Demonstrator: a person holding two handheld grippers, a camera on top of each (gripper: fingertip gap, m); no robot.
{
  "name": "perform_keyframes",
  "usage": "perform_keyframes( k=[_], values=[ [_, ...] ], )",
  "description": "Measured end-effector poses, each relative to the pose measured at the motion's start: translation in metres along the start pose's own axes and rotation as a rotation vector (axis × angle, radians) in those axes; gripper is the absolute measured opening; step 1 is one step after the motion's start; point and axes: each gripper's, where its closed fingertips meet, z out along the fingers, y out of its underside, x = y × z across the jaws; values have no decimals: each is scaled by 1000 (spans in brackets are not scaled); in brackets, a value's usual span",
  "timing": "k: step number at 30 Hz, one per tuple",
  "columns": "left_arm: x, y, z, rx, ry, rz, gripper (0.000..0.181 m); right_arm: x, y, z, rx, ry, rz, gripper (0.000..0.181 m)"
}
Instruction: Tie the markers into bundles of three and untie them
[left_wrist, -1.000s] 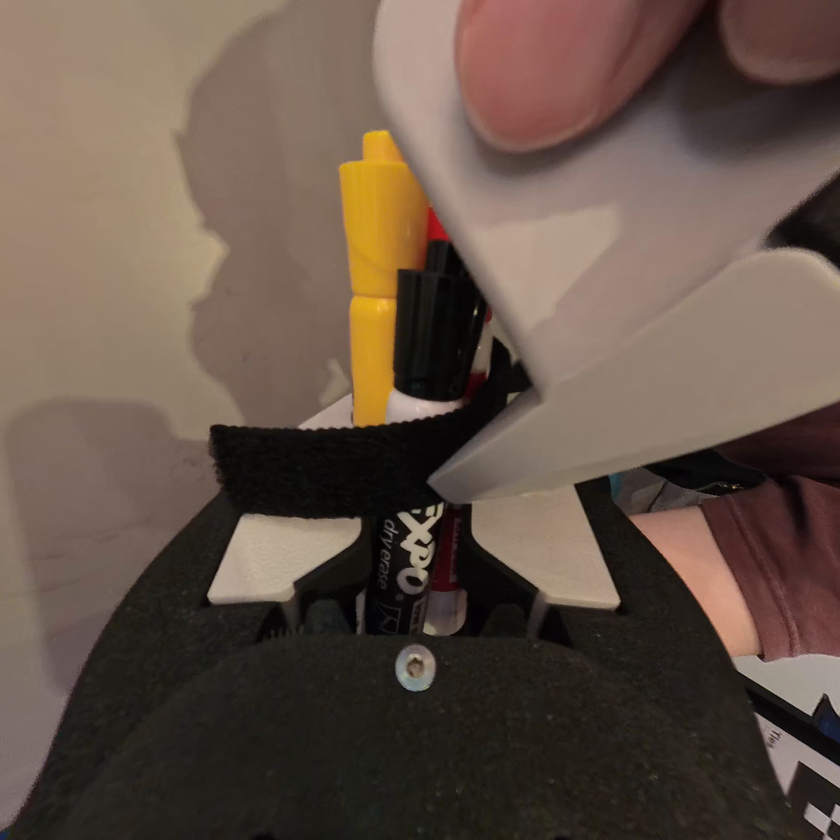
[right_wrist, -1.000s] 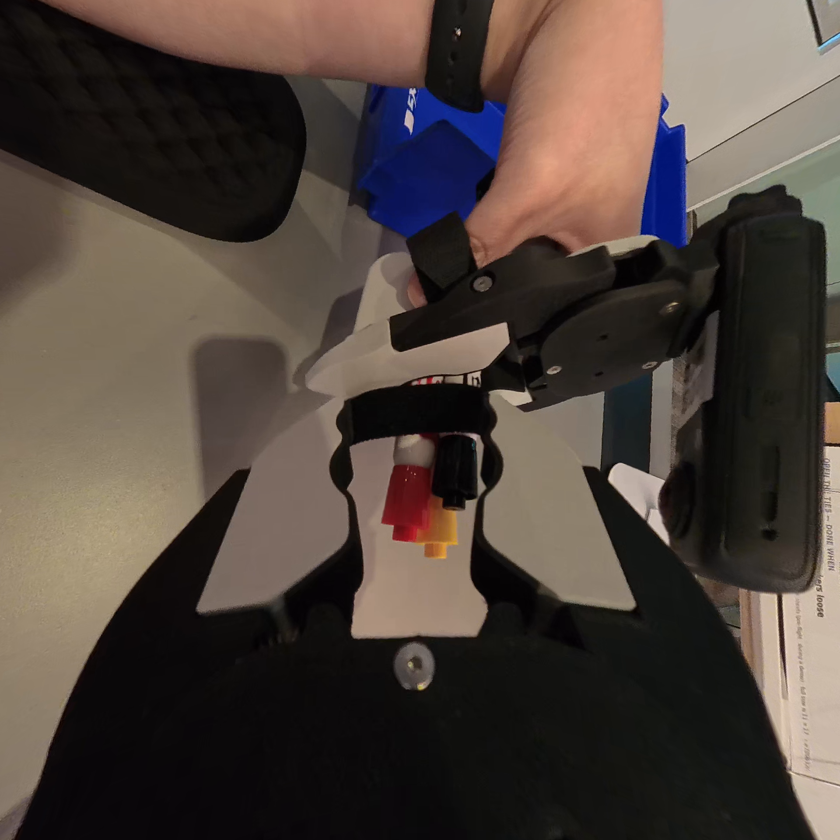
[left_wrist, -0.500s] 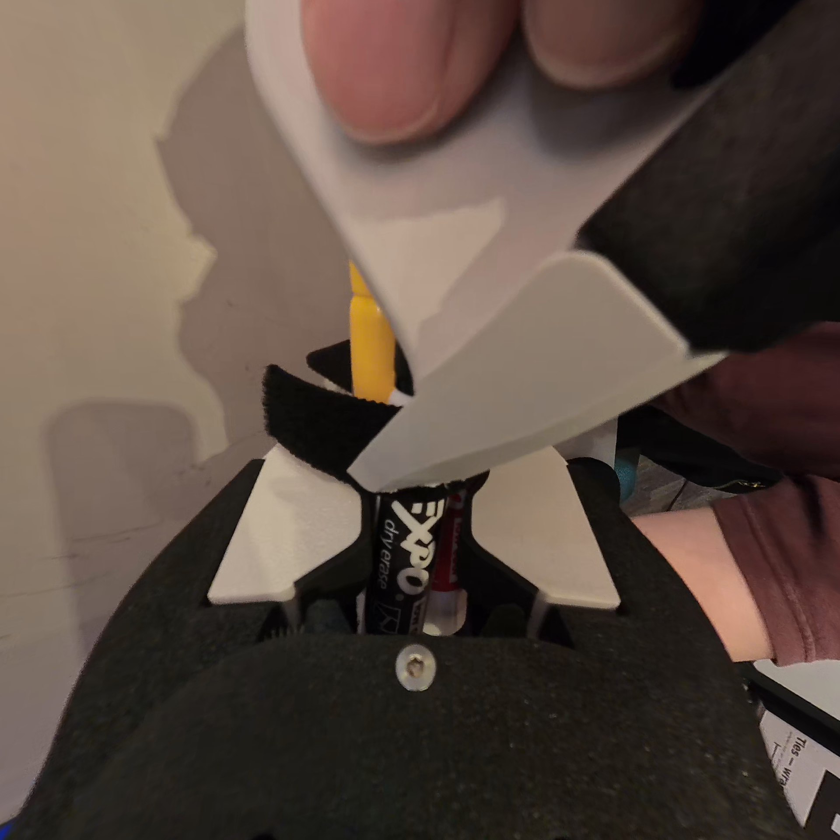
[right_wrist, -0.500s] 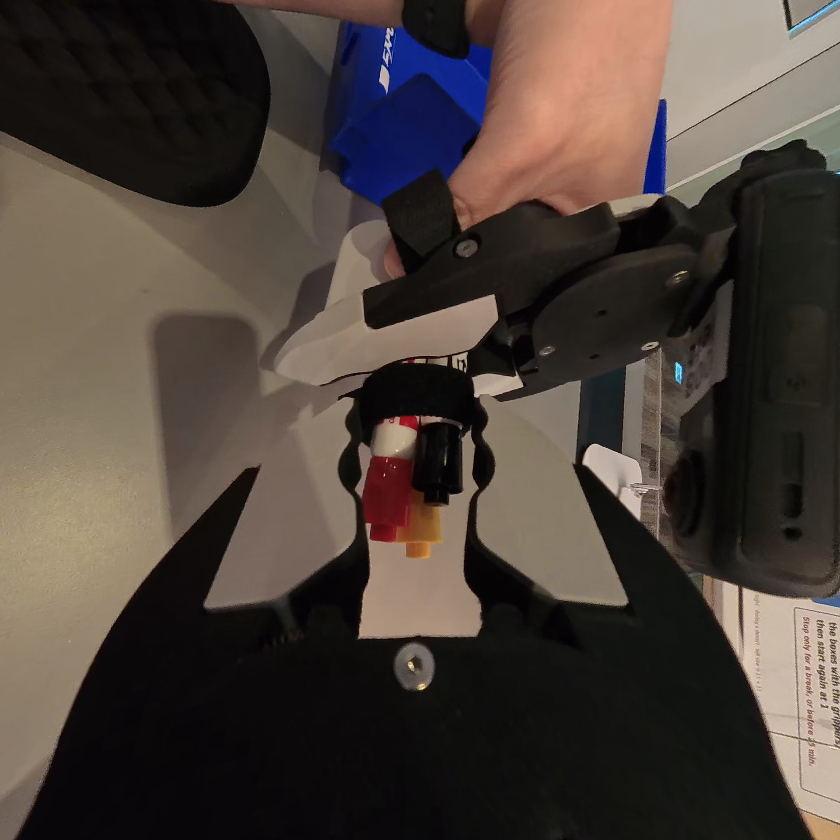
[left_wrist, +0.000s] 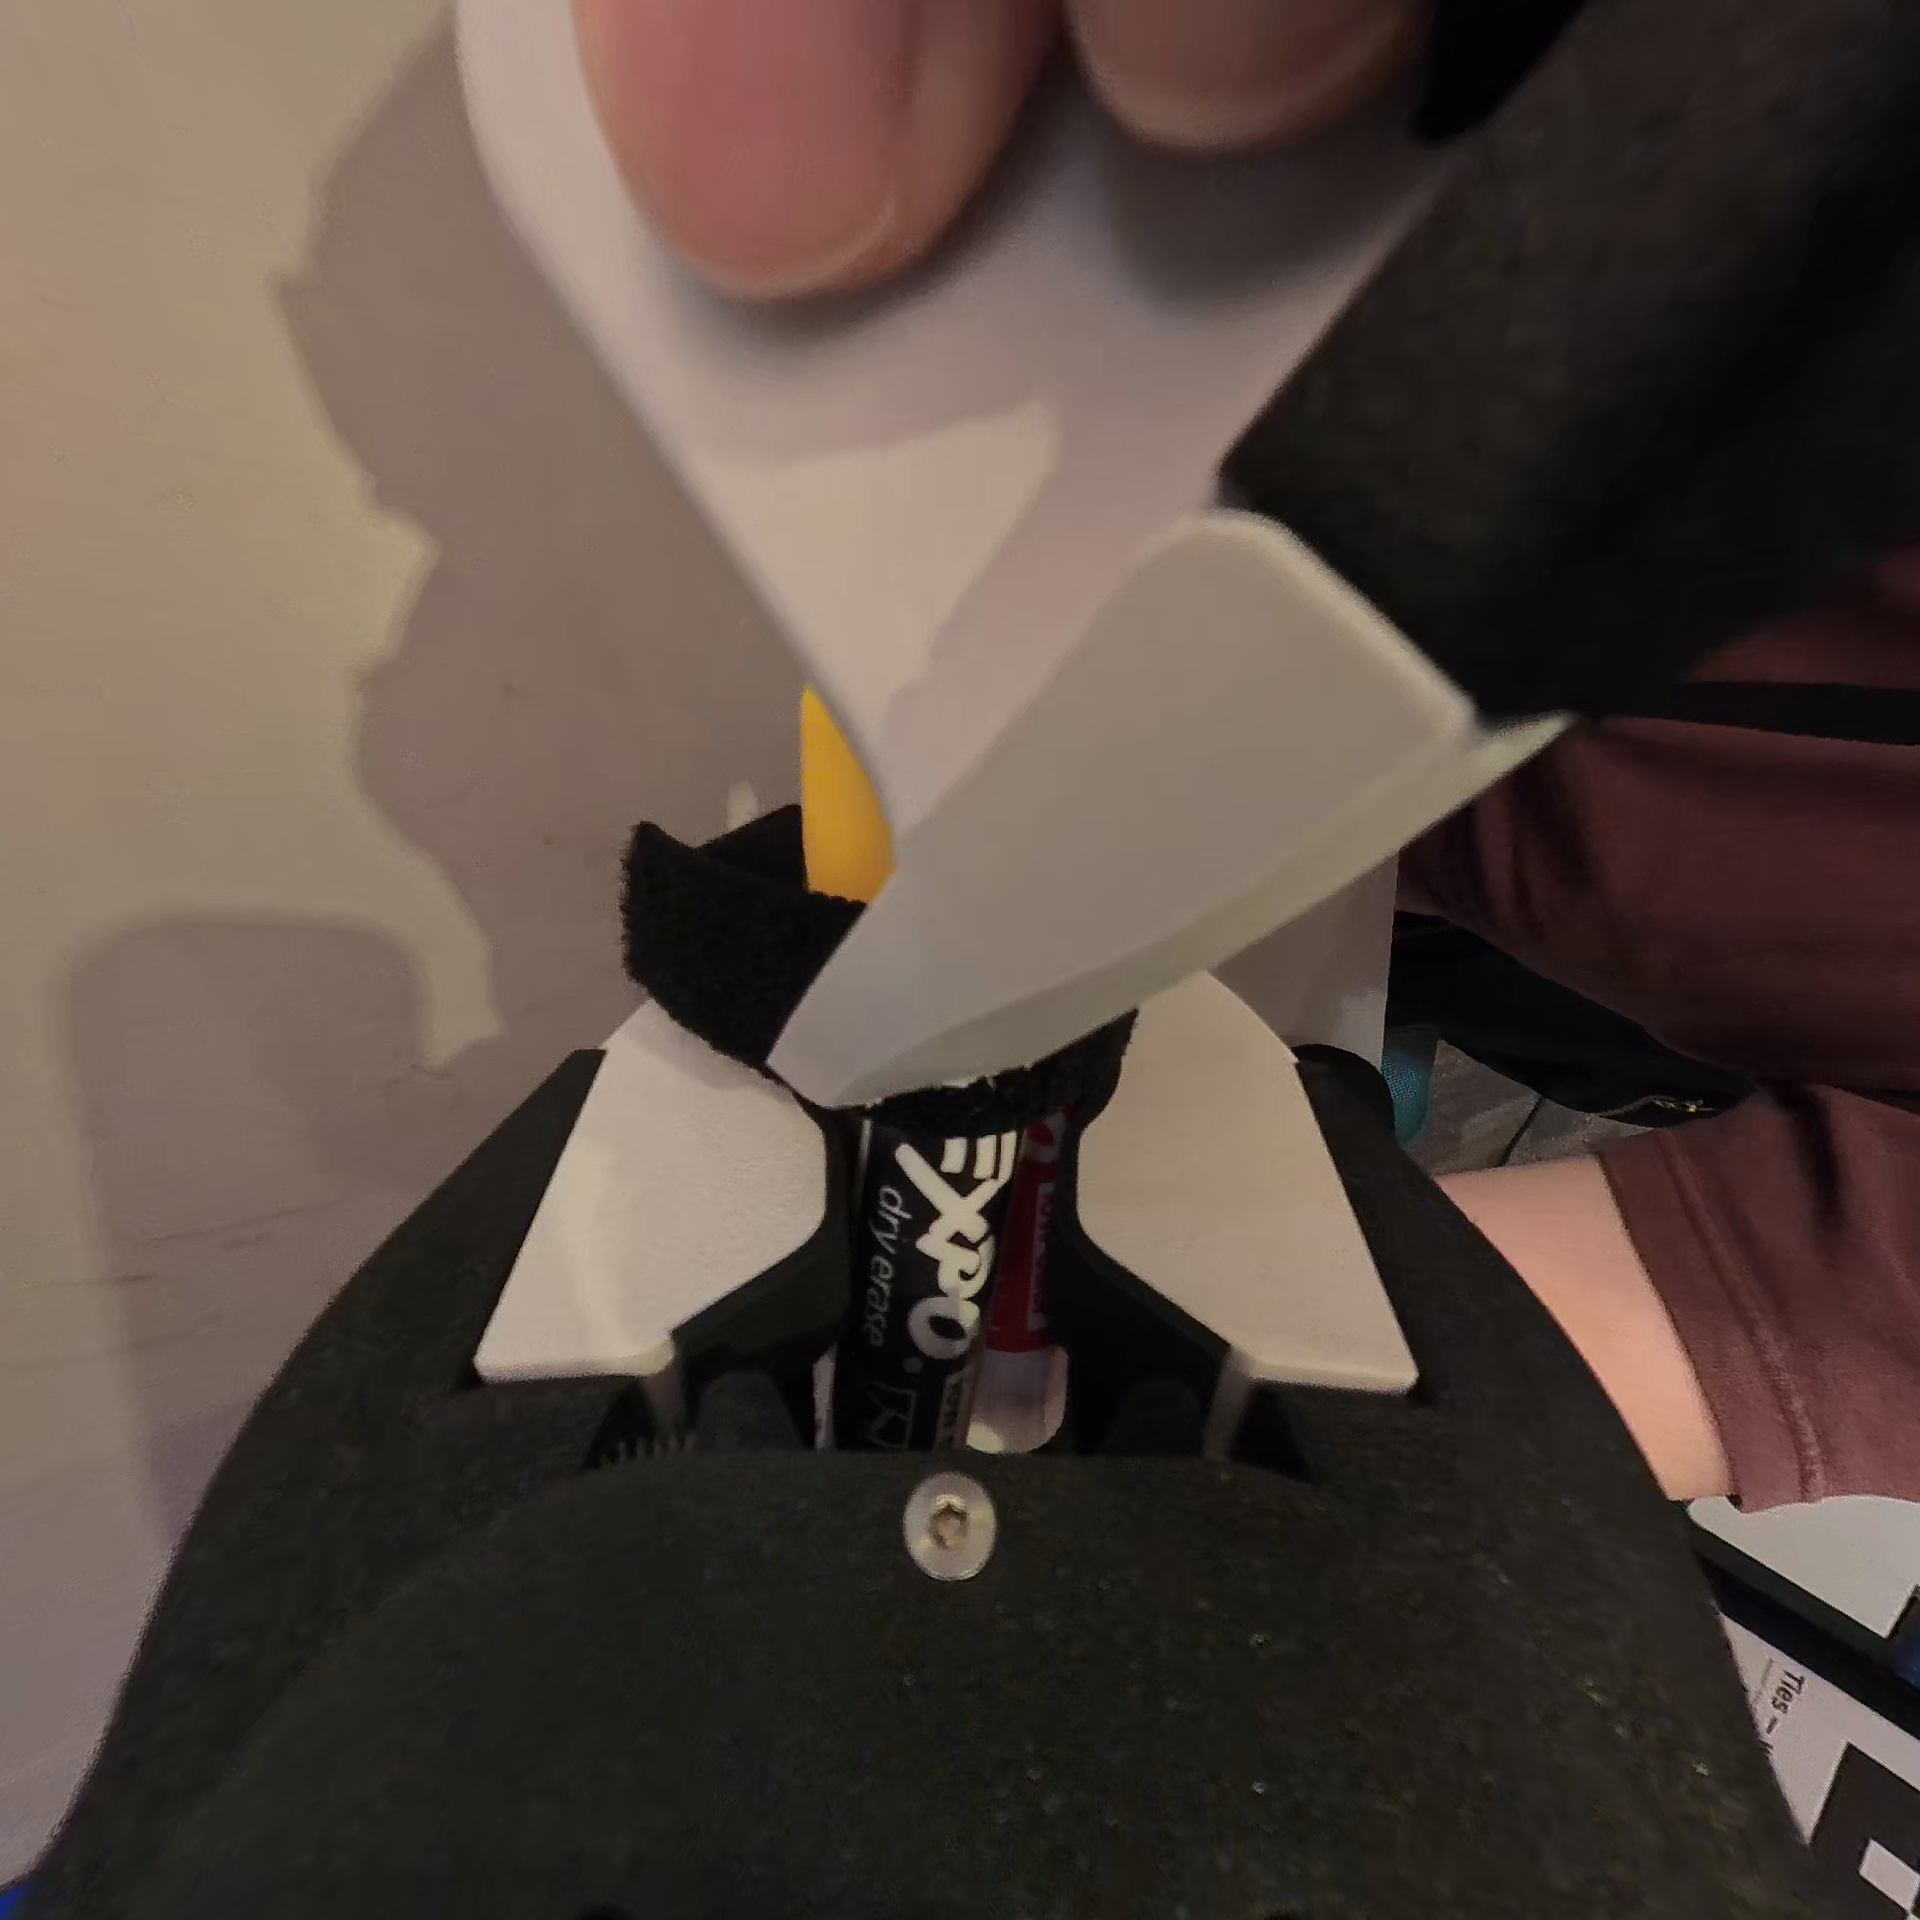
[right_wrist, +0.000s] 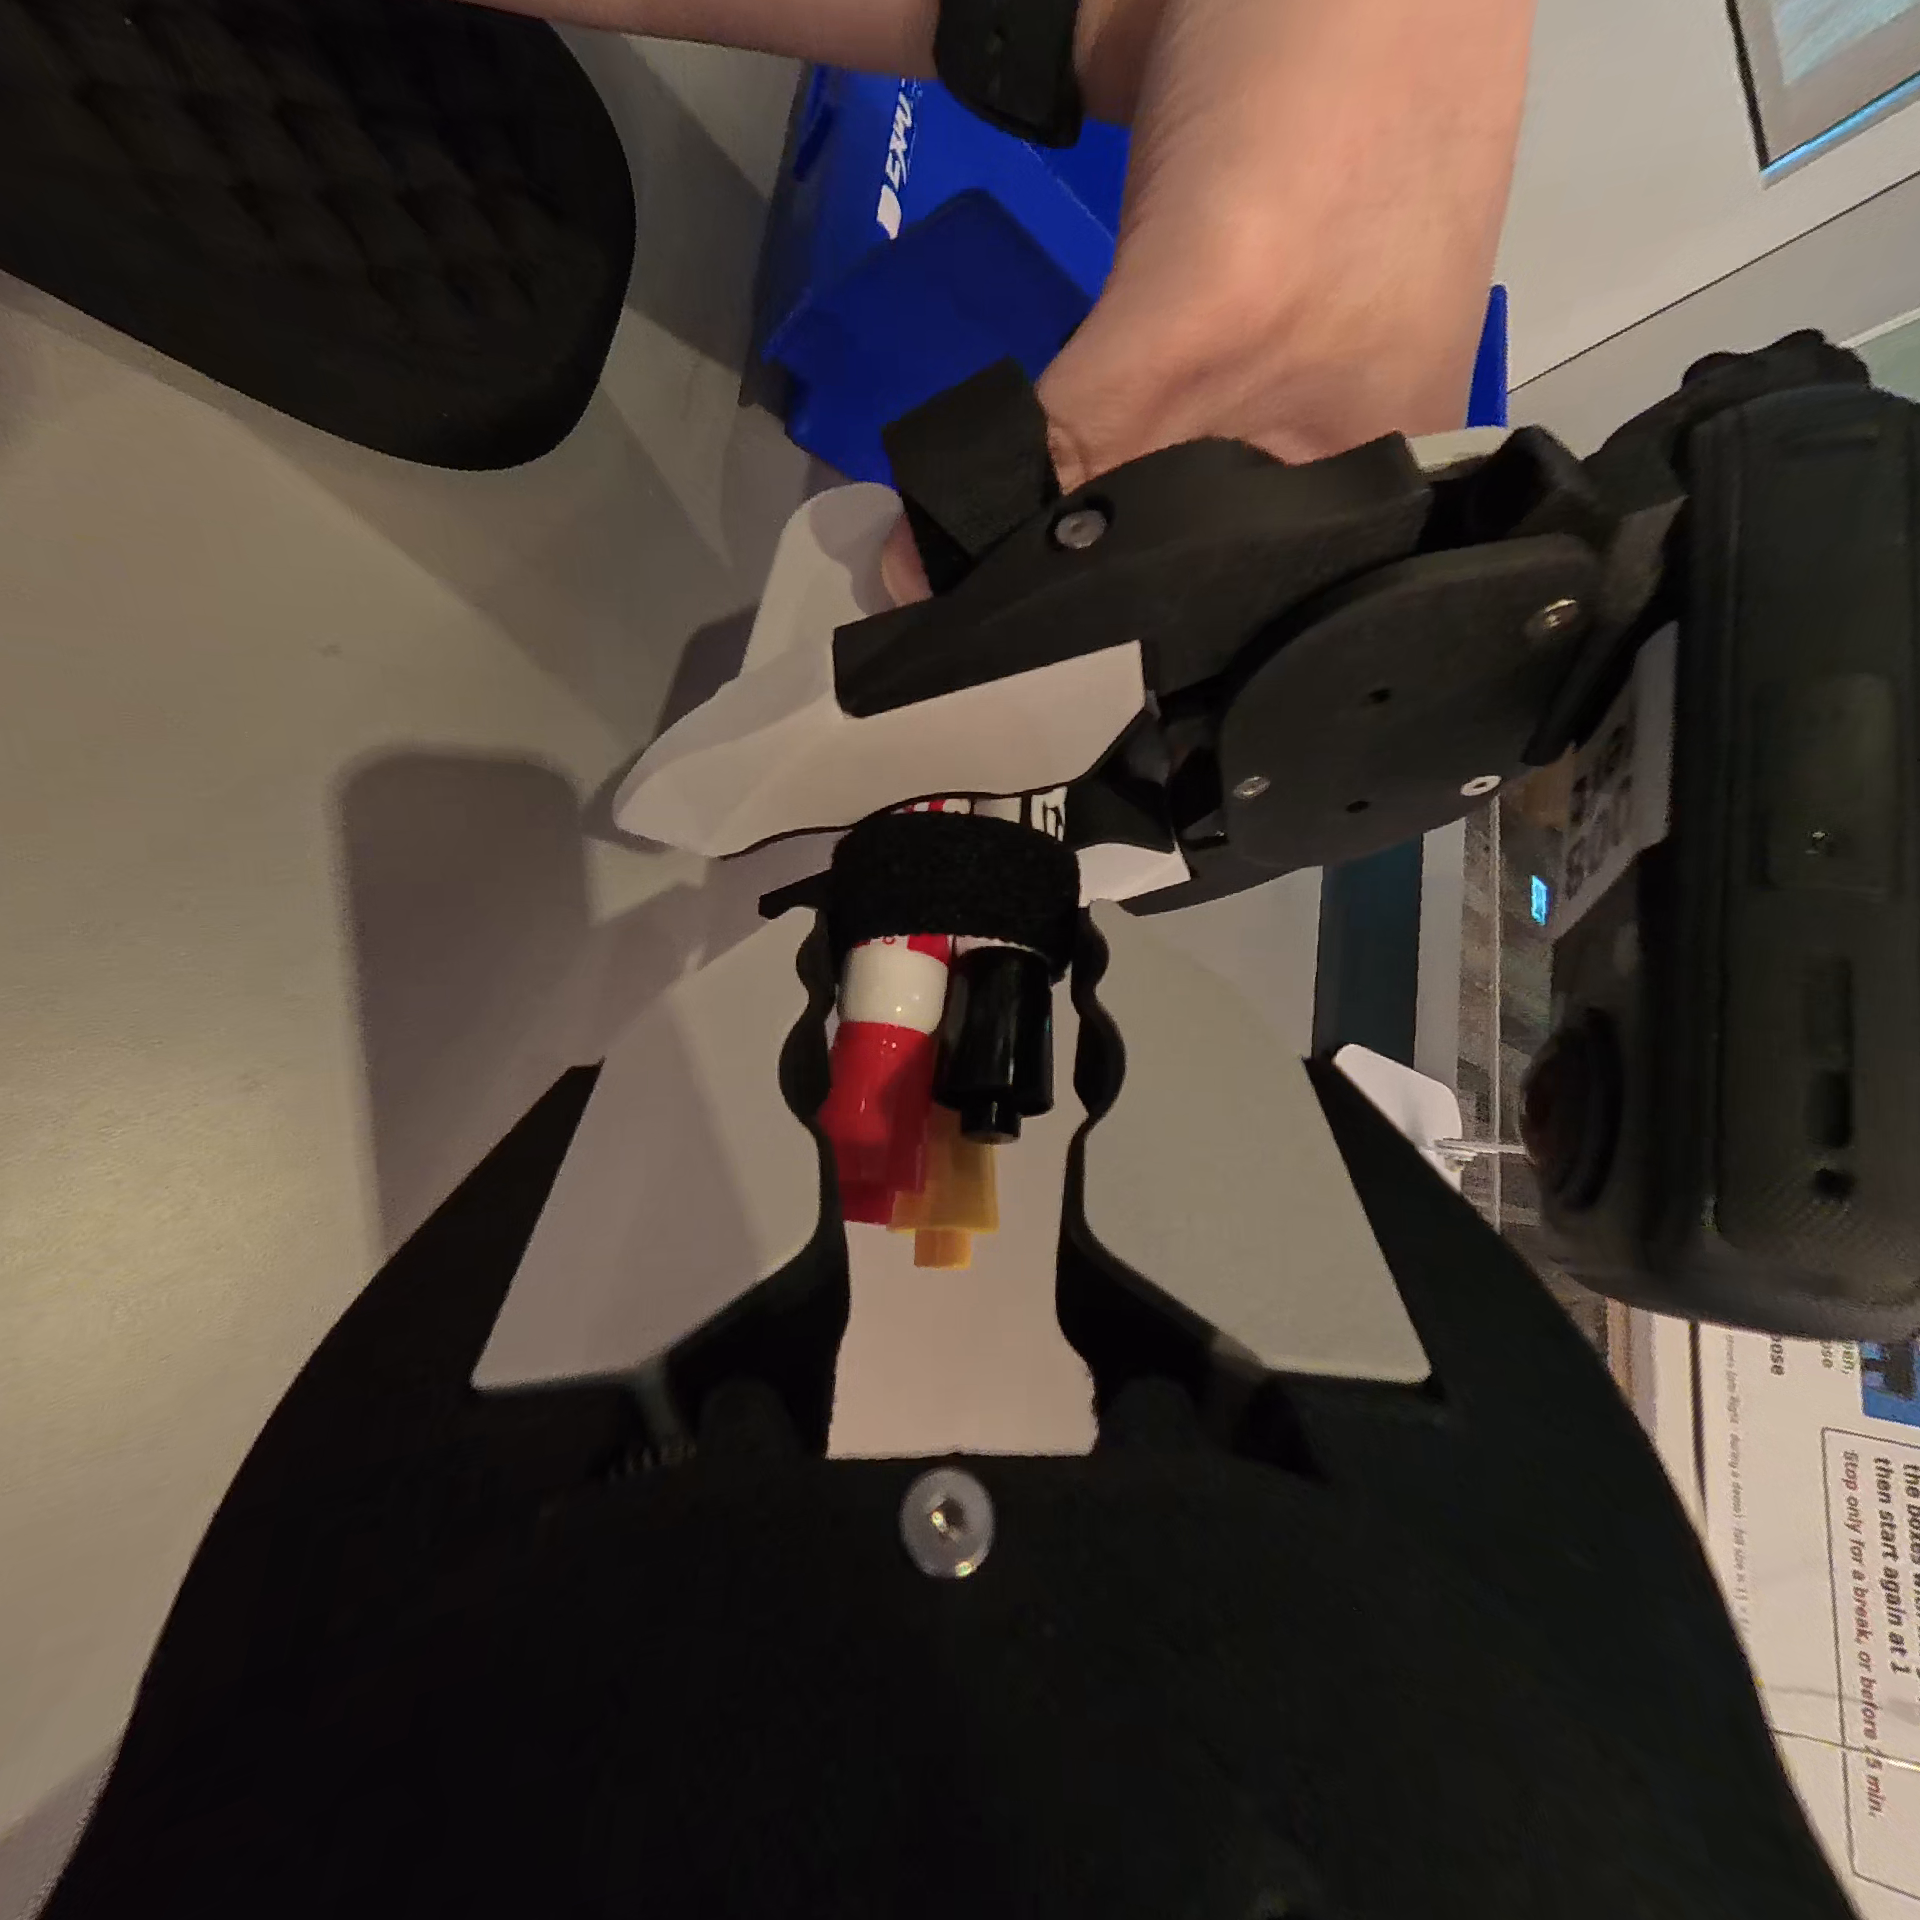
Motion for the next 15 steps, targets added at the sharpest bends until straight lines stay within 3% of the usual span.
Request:
perform_keyframes(
  k=[15],
  values=[
    [0, -1, -1, 12, 16, -15, 42, 1, 6, 3, 3, -9, 18, 47]
  ],
)
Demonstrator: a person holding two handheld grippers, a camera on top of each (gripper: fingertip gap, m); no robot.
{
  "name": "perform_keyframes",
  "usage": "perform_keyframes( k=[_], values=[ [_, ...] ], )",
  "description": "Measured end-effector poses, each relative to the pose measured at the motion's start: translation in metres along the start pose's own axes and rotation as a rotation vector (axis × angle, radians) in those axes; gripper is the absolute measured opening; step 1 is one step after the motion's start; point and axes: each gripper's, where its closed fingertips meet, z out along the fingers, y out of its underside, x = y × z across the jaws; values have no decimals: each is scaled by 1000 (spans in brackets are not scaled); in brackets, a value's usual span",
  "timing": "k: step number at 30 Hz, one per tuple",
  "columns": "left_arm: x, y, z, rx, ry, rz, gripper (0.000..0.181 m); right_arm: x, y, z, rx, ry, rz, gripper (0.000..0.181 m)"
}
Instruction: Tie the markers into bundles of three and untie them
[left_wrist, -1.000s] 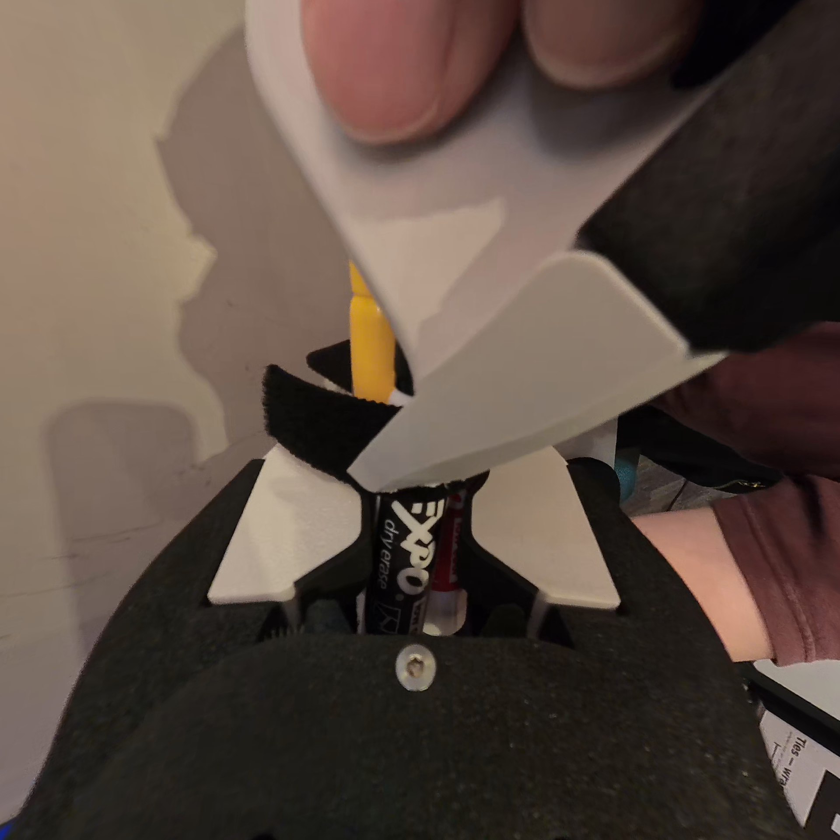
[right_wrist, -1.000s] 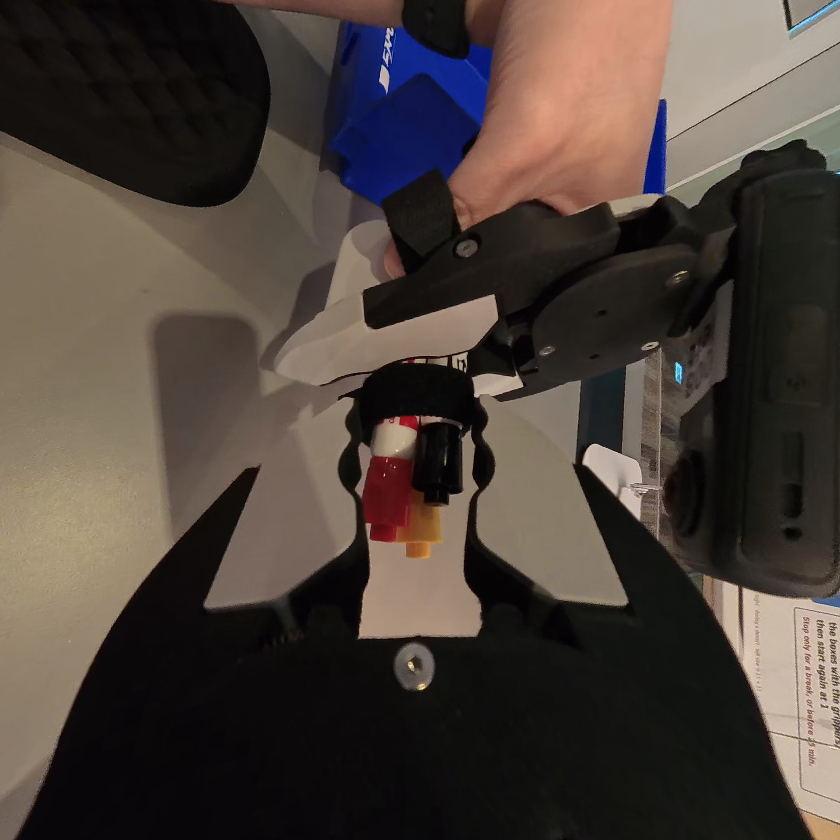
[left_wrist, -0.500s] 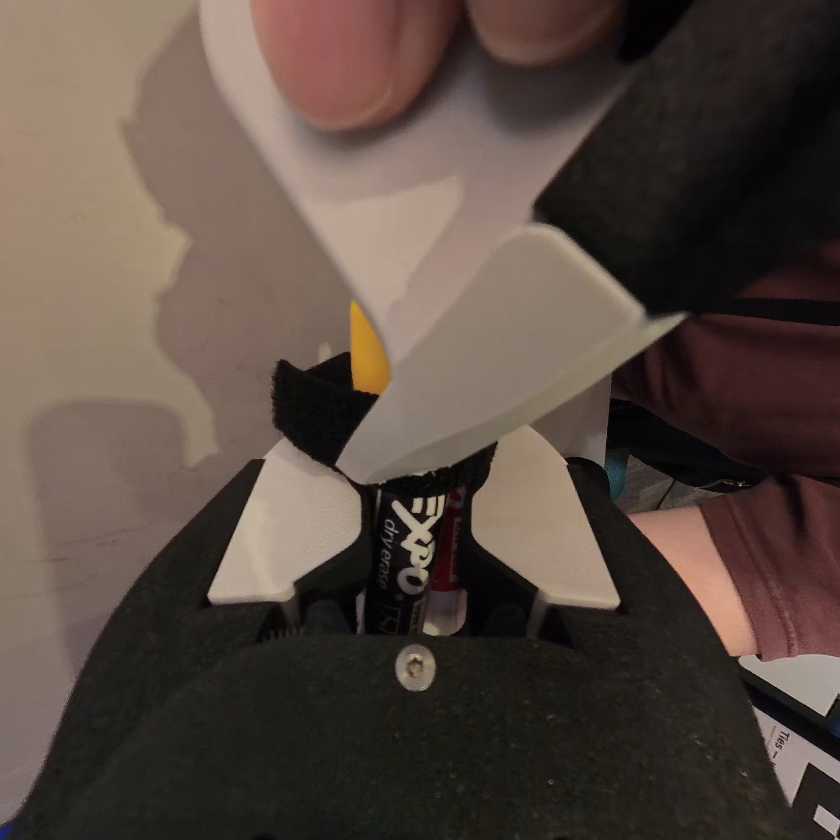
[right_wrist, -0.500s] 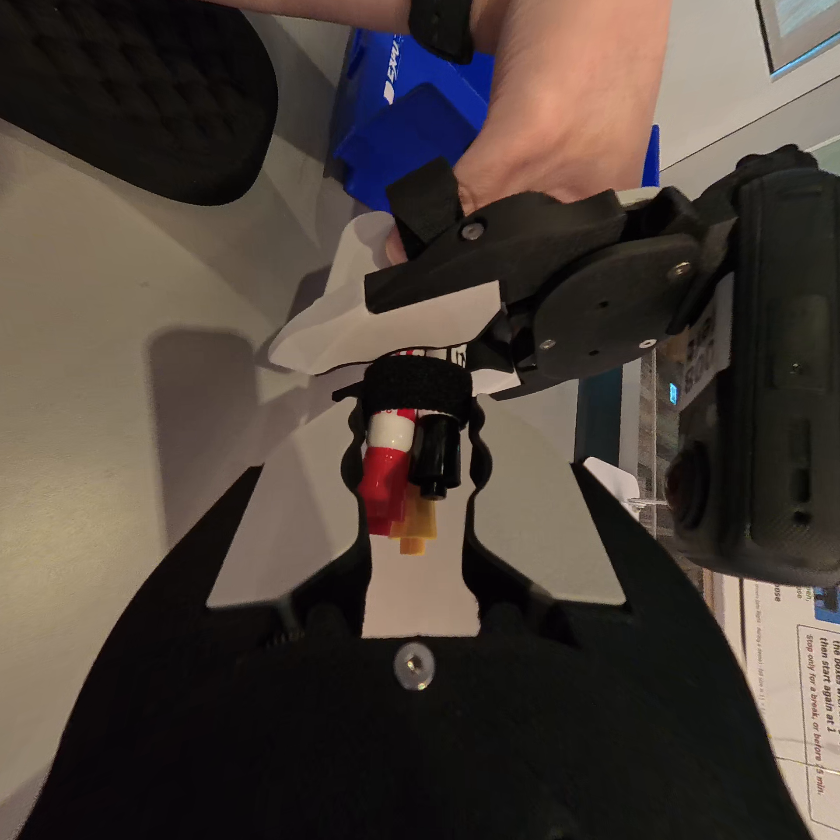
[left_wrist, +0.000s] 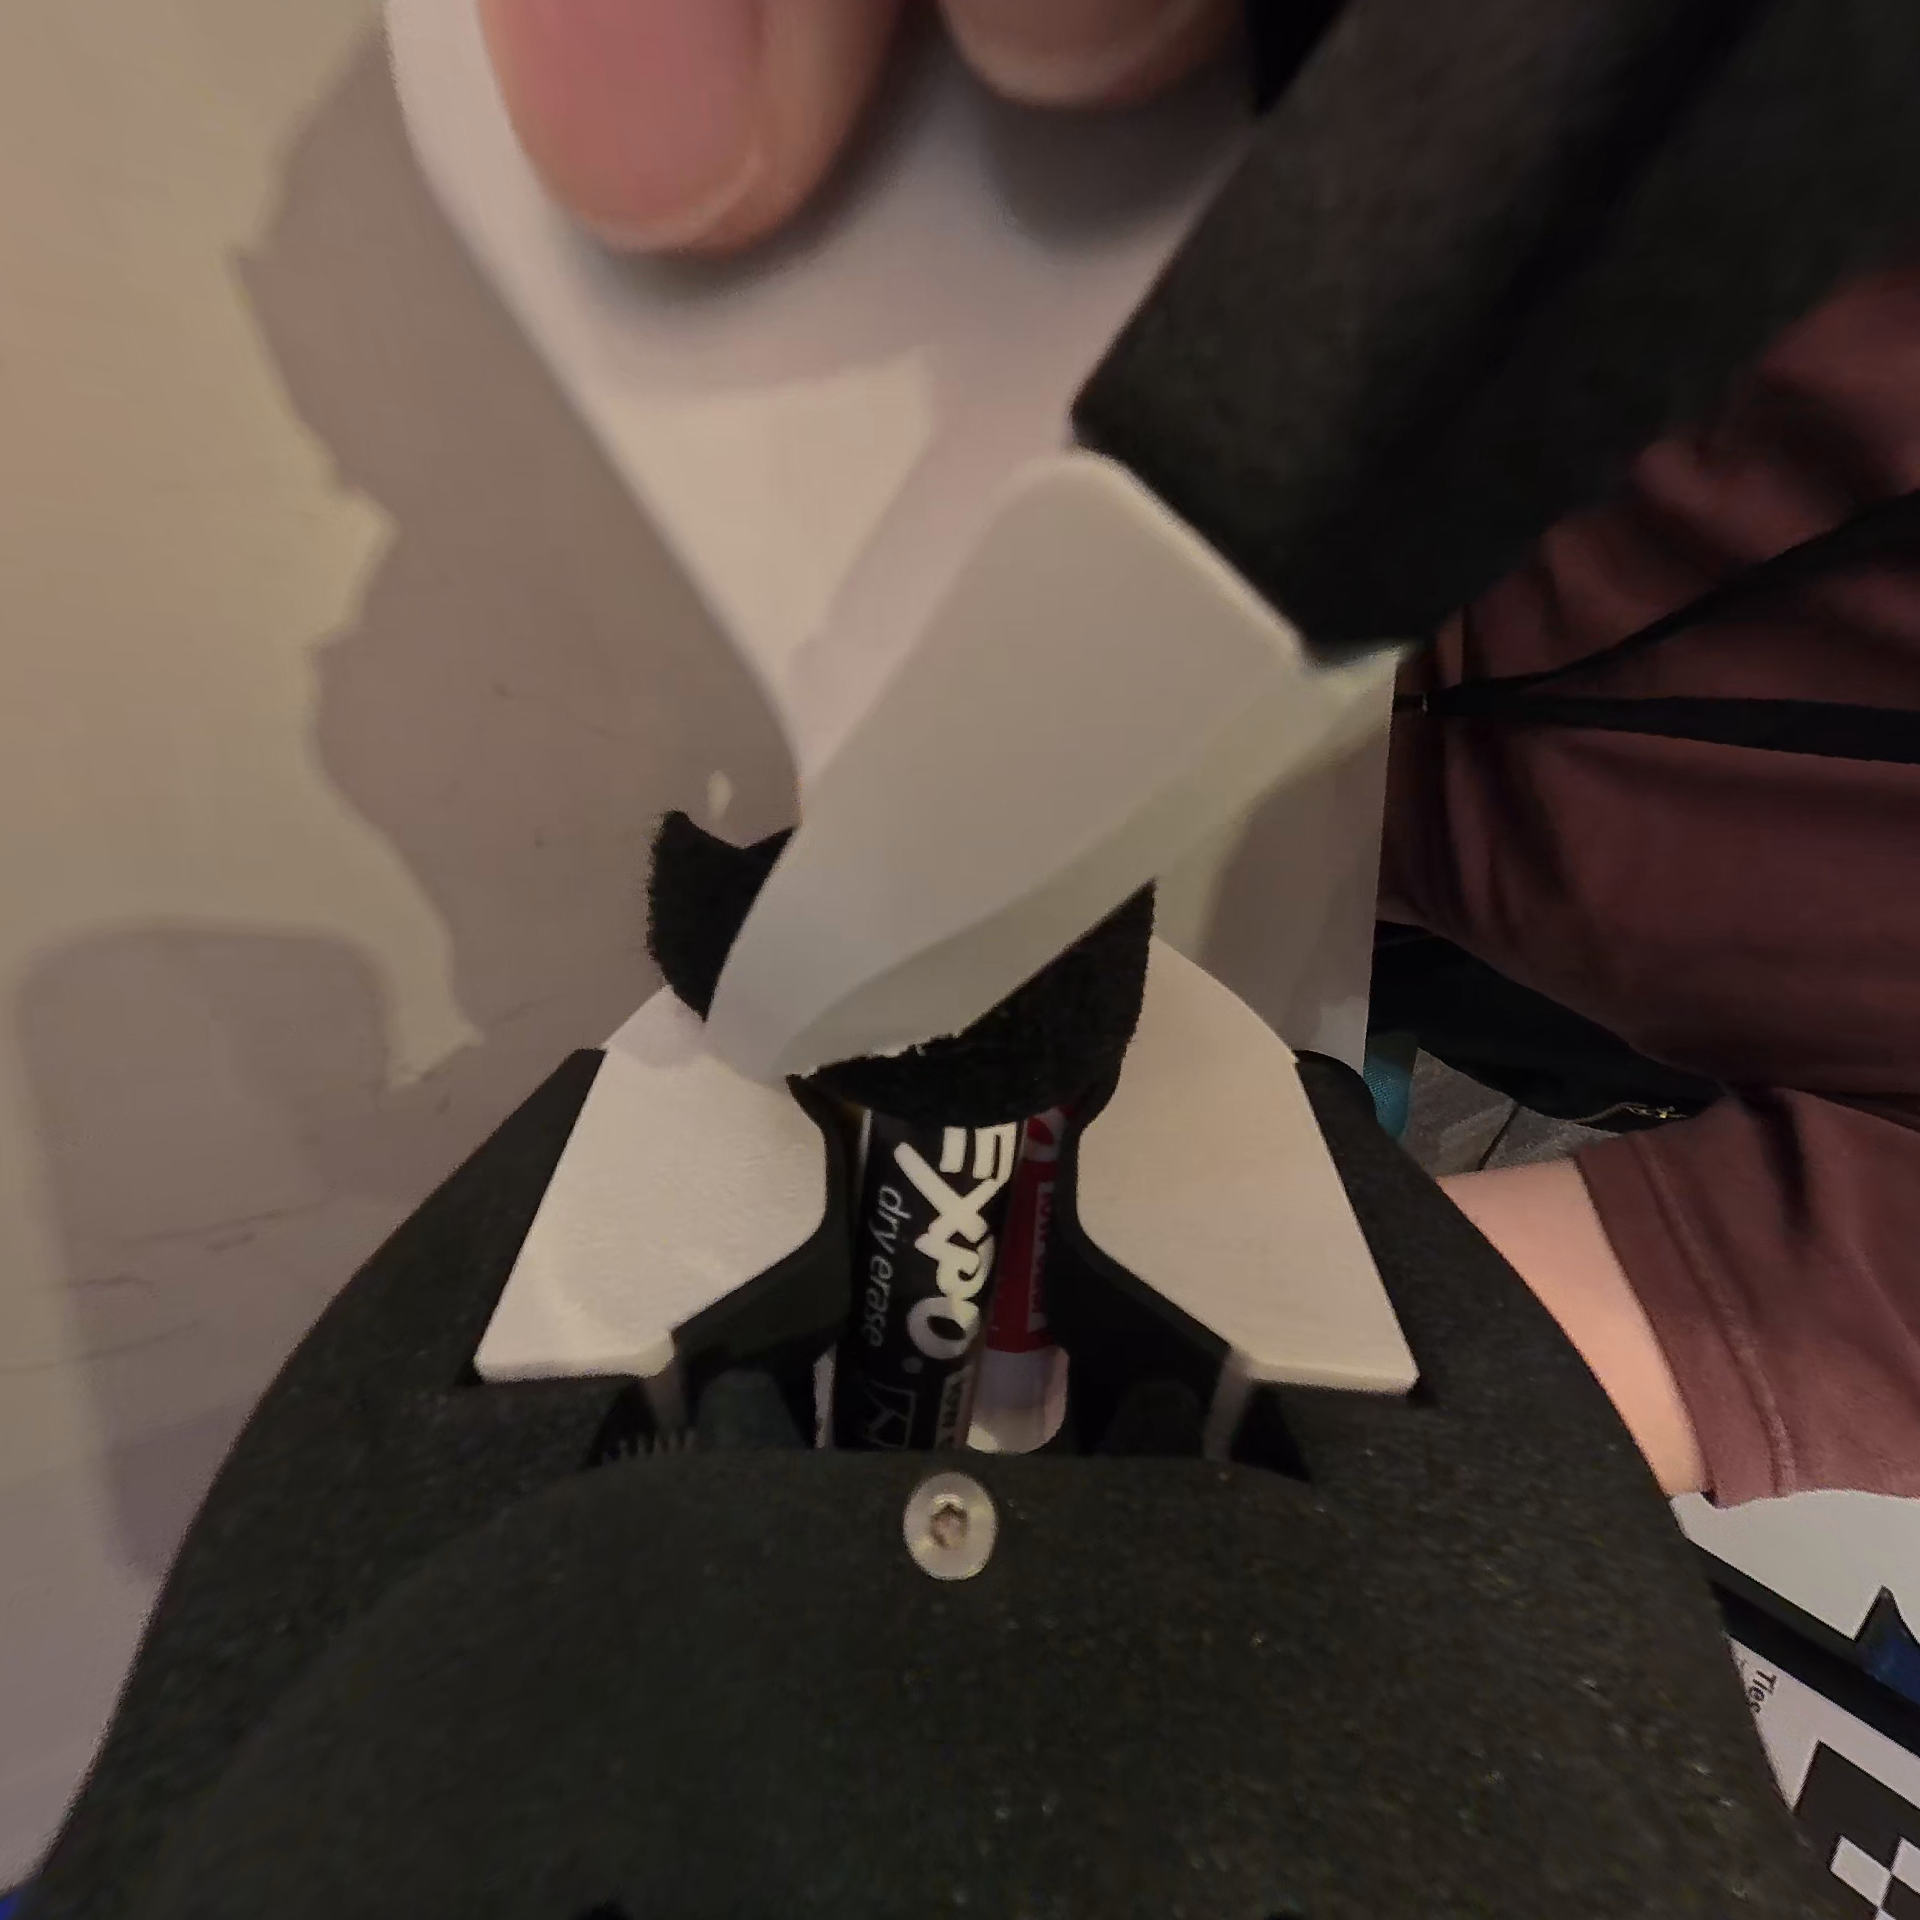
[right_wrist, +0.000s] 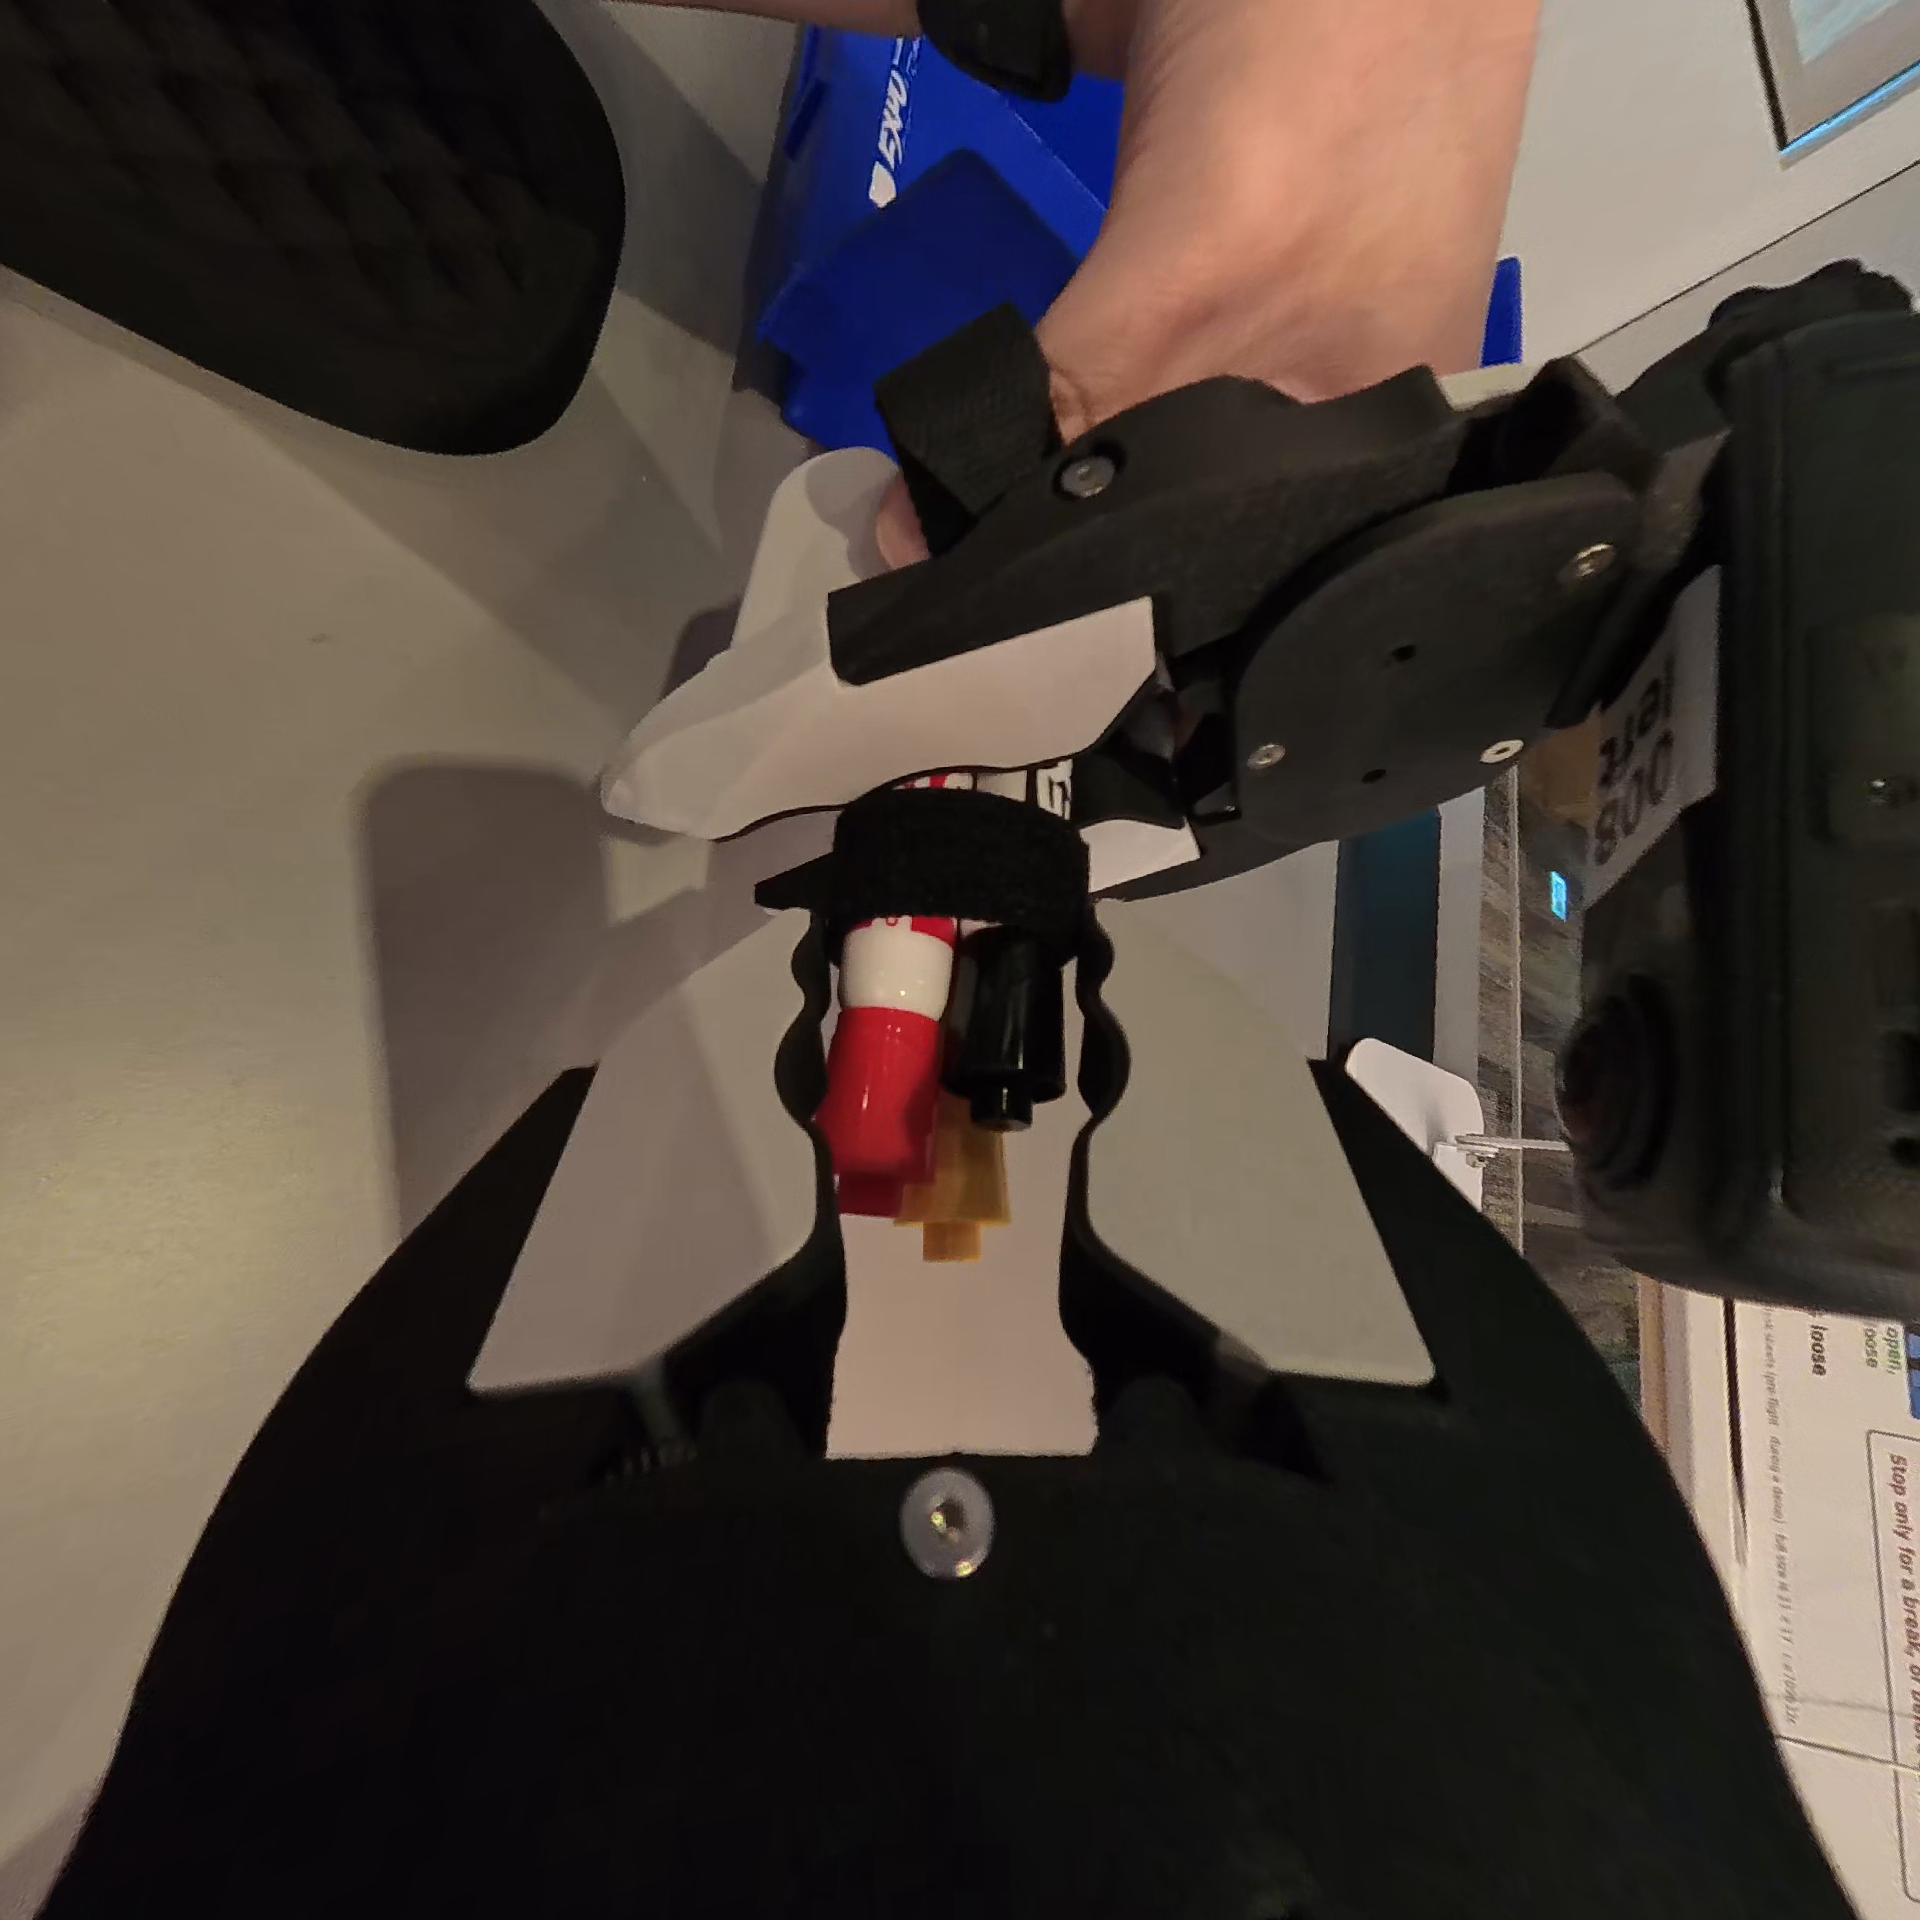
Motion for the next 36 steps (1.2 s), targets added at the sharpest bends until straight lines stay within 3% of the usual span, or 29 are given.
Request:
perform_keyframes(
  k=[7, 19, 24, 36],
  values=[
    [1, 0, 1, -2, 24, -23, 41, 0, 2, 0, -41, 30, -64, 46],
    [-2, -4, 0, 17, 25, -63, 40, 14, 7, -3, -198, 250, -389, 41],
    [-6, -6, -3, 22, -20, -72, 41, 18, 9, -3, -258, 278, -388, 40],
    [-20, -6, 1, -67, -189, -76, 42, 6, 20, -4, -239, 118, -177, 44]
  ],
)
